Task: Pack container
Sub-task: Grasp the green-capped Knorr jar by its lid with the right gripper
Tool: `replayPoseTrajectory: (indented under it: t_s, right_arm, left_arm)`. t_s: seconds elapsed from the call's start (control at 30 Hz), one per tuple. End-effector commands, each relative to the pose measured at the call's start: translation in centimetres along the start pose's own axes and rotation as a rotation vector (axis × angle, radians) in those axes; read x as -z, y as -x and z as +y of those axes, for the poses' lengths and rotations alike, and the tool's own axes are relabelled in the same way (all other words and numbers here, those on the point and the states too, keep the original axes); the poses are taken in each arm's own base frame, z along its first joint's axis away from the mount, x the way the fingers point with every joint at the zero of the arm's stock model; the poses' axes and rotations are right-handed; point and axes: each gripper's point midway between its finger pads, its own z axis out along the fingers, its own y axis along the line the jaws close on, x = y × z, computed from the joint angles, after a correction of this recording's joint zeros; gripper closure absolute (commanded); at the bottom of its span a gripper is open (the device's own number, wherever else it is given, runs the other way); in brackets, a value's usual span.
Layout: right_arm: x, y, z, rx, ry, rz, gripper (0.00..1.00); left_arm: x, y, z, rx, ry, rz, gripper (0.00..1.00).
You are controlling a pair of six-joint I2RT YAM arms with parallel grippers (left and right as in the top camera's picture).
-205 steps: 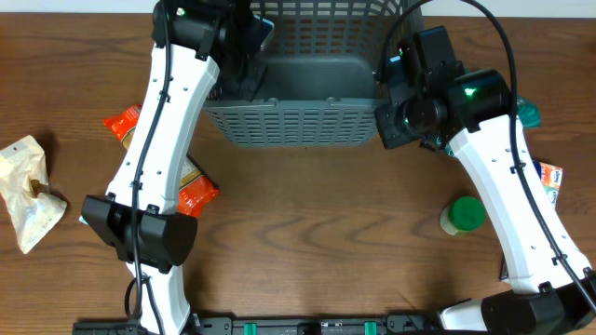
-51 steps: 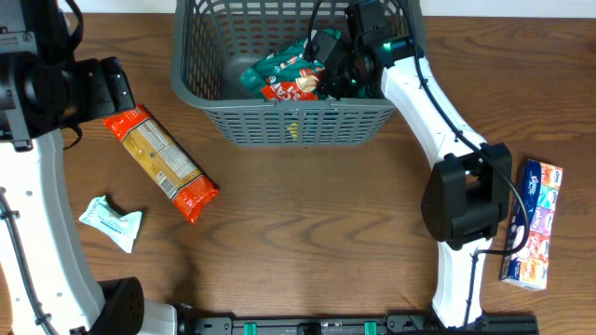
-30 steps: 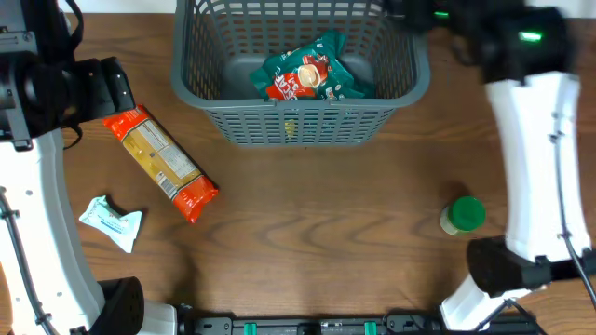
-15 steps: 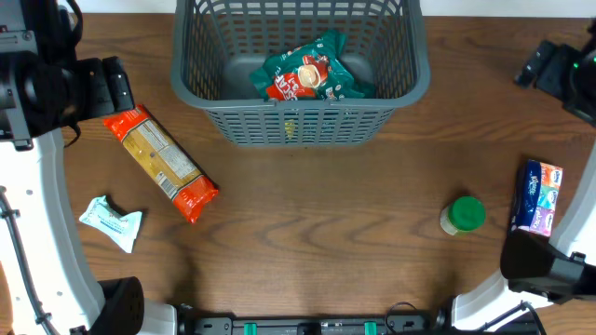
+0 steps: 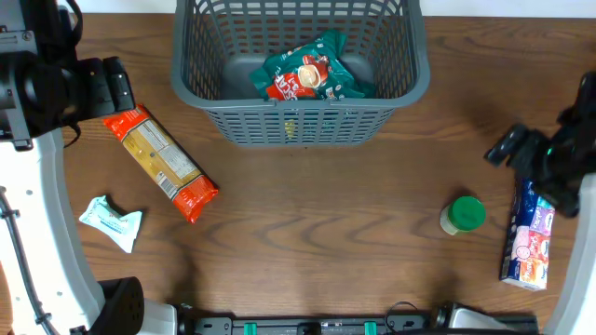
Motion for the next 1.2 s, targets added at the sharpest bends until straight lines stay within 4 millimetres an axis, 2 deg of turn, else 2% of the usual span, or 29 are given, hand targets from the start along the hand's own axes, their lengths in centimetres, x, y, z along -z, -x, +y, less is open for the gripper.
replayPoseTrajectory:
  t_s: [0.0, 0.2, 0.33, 0.43, 0.63, 0.8, 1.17]
  right_arm:
    - [-3.9, -1.7, -1.0, -0.075, -0.032, 0.028, 0.01]
    - [-11.2, -2.3, -1.2, -0.079, -0.038, 0.037, 0.01]
    - [-14.4, -2.5, -1.2, -0.125, -0.038, 0.035, 0.01]
    - [-16.0, -3.0, -1.8, -0.159, -0.06, 0.035, 0.01]
    - [-18.6, -4.8, -2.7, -0.172, -0.082, 0.052, 0.01]
    - [-20.1, -5.8, -3.1, -0.172, -0.085, 0.057, 0.01]
    - [-21.8, -5.9, -3.2, -0.173, -0.062, 0.016, 0.01]
  left_arm:
    - [-0.3, -0.2, -0.5, -0.016, -0.02, 0.014, 0.01]
    - [-0.3, -0.2, -0.5, -0.016, -0.02, 0.014, 0.01]
    - [-0.3, -0.2, -0.5, -0.016, -0.02, 0.015, 0.02]
    - [-0.3, -0.2, -0.4, -0.016, -0.02, 0.016, 0.01]
    - [-0.3, -0.3, -0.4, -0.017, -0.02, 0.019, 0.01]
    - [-0.3, -0.3, -0.4, -0.017, -0.02, 0.019, 0.01]
    - [-0.3, -0.3, -0.4, -0.018, -0.019, 0.022, 0.01]
